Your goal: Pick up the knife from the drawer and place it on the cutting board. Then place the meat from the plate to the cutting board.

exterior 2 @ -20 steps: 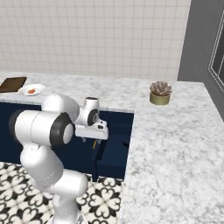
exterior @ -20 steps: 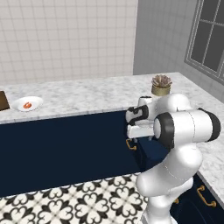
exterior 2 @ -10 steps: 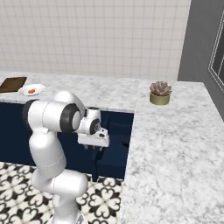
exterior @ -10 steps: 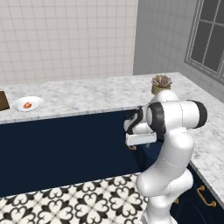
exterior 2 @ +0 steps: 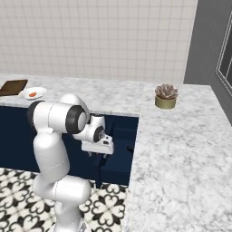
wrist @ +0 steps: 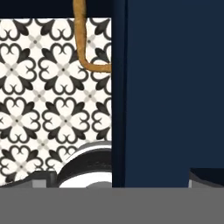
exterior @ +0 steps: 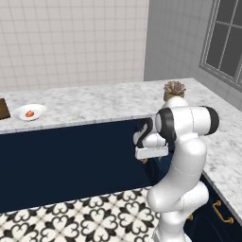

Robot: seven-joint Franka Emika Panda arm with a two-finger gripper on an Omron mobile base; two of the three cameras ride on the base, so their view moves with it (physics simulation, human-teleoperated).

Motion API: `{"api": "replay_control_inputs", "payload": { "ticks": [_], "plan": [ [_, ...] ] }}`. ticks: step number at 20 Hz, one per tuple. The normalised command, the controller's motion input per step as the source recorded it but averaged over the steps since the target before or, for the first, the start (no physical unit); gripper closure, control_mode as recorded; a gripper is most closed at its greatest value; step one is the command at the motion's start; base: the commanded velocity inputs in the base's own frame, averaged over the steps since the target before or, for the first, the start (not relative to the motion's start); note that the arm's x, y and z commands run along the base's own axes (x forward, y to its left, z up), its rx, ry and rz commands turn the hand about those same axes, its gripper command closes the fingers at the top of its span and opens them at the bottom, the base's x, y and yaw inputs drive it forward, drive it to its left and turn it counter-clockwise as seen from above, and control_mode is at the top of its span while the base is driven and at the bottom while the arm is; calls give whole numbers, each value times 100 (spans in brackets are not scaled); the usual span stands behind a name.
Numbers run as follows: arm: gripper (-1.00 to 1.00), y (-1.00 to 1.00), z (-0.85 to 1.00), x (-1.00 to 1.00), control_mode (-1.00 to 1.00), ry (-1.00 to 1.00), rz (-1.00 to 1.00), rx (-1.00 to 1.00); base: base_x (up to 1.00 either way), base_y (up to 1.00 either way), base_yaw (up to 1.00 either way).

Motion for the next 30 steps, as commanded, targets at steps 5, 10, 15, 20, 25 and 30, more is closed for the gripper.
{"api": "replay_control_inputs", "payload": {
  "ticks": [5, 10, 15, 20, 25, 30],
  "plan": [
    [-100, 62, -14, 0, -100, -6, 0, 0, 0, 0, 0],
    [-100, 99, -5, 0, -100, -8, 0, 0, 0, 0, 0],
    [-100, 100, 0, 0, -100, -7, 0, 0, 0, 0, 0],
    [-100, 100, 1, 0, -100, -3, 0, 1, 0, 0, 0],
    [-100, 100, 26, 6, -100, 0, 0, 0, 0, 0, 0],
    [-100, 48, 91, 0, -100, -8, 0, 2, 0, 0, 0]
  ]
}}
